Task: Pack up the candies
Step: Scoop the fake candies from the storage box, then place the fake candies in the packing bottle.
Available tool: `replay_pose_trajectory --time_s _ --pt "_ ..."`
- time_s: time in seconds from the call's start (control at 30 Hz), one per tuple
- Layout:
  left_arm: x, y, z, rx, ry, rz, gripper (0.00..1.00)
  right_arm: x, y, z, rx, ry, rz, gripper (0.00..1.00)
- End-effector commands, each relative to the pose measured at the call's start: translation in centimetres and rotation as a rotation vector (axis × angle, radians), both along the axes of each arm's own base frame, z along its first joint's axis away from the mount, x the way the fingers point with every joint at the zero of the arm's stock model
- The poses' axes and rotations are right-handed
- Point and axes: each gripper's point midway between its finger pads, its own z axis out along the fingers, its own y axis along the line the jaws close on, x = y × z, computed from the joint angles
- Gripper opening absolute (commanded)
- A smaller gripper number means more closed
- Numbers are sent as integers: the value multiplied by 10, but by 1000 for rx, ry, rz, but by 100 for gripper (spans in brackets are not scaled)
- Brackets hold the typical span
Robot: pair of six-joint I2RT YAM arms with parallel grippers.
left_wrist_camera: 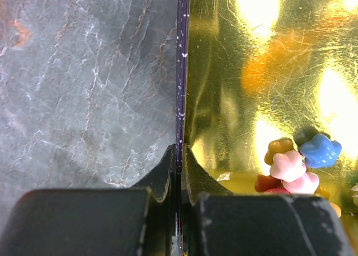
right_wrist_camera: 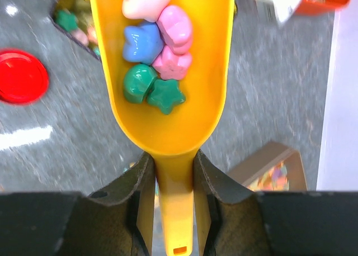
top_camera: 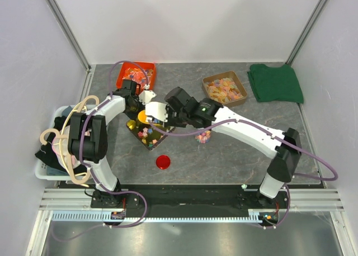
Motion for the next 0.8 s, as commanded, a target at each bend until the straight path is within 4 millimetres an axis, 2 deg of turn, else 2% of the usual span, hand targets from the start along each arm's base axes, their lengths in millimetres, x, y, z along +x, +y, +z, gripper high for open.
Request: replay_pose_trajectory --time_s 0.0,0.07,0.13,0.17,0.2,0.33,0.37,0.4,0.43,0.53,0.77 --pt "9 -19 5 -87 -33 10 2 13 -41 29 55 -44 -86 0" --pt "6 -29 5 -97 -32 -8 2 21 -64 41 76 -57 -136 0" --pt "5 -35 4 -102 -32 -18 2 27 -85 38 61 -62 -181 0" --pt "4 -41 5 -107 -36 -28 2 33 -104 46 77 -76 -222 0" --pt "5 -43 5 -113 -38 -24 2 35 -114 47 77 -80 -240 0" --pt "5 -52 5 -139 -41 -21 2 40 -174 32 -59 -127 -348 0" --pt "5 -53 4 -143 -40 -19 2 37 -187 32 -90 -138 -366 0" --pt "7 -54 6 -150 -47 -9 2 33 -198 22 -137 -134 -373 0" --pt "5 -55 5 -153 -44 -12 2 30 -211 22 -173 -152 -388 0" --pt "4 -56 4 -163 -49 -5 2 20 -232 10 -258 -147 -407 0" --pt "1 -55 4 -161 -58 -3 2 6 -257 -8 -373 -146 -418 0"
